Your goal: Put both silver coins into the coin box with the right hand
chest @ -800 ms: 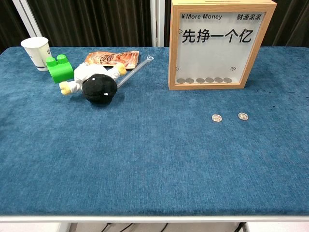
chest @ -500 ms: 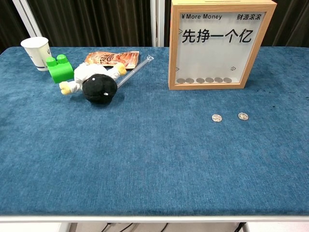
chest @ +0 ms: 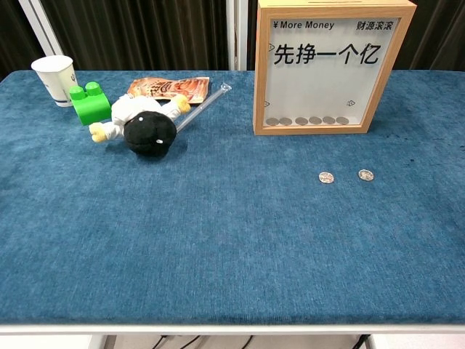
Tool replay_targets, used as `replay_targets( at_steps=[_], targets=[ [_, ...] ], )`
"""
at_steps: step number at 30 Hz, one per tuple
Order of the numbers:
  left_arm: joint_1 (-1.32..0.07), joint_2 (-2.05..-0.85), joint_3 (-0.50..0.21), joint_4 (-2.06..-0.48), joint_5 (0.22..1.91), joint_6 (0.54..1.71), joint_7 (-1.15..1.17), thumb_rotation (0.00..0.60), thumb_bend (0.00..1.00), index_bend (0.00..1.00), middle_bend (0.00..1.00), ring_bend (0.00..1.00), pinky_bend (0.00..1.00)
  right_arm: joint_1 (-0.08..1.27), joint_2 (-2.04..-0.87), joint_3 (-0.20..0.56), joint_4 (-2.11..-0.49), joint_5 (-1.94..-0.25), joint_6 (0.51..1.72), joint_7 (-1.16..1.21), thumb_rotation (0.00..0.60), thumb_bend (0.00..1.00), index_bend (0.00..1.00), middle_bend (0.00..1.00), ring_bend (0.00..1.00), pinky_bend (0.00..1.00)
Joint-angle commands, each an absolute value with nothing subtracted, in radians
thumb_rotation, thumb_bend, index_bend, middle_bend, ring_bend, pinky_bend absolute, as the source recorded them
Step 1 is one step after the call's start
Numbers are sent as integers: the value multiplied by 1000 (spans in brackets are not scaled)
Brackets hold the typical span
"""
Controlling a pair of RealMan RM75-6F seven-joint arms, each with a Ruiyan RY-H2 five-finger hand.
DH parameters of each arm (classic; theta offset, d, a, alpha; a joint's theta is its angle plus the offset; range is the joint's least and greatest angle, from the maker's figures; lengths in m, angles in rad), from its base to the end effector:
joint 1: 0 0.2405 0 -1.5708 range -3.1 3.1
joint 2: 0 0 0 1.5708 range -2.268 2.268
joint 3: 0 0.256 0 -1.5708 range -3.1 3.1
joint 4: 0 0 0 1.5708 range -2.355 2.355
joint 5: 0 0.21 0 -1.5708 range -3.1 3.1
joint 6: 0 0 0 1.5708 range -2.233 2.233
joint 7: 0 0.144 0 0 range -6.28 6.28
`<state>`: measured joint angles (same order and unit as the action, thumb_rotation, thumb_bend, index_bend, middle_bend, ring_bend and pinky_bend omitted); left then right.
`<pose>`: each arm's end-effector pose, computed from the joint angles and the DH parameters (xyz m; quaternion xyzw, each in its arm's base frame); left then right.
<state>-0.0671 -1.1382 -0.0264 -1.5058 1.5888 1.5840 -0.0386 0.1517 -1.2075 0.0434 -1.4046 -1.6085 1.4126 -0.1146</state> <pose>-0.3171 0.1710 0.1672 -0.6103 -0.3377 -0.4080 0.5891 -0.3229 -0.2031 0.1339 0.6873 -0.2915 0.3309 0.5773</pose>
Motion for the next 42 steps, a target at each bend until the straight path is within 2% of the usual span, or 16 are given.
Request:
replay_targets(
  at_steps=[1,7,14,23,42],
  targets=[
    [-65,-1138,-25,-1509,1594,1589,-35,600,66,54,0,0,0,218,-1227,44,-1445,-1645,1340,-181,600,202,0,0,0,0],
    [-58,-1138,-19,-1518,1602,1599,-30,600,66,54,0,0,0,326,-1292,57,-1459,-1617,1171,-261,600,203,0,0,0,0],
    [-54,-1134,-18,-1510,1598,1599,-42,600,66,54,0,0,0,384,-1385,82,-1405,-1549,1091,-279,600,205,15,0,0,0],
    [-57,-1131,-19,-1500,1592,1587,-61,600,66,55,0,0,0,419,-1522,110,-1280,-1491,1090,-233,600,276,242,0,0,0],
    [-55,-1133,-17,-1478,1583,1578,-87,600,67,55,0,0,0,449,-1651,85,-1142,-1468,1088,-165,600,303,323,5,0,0]
  ],
)
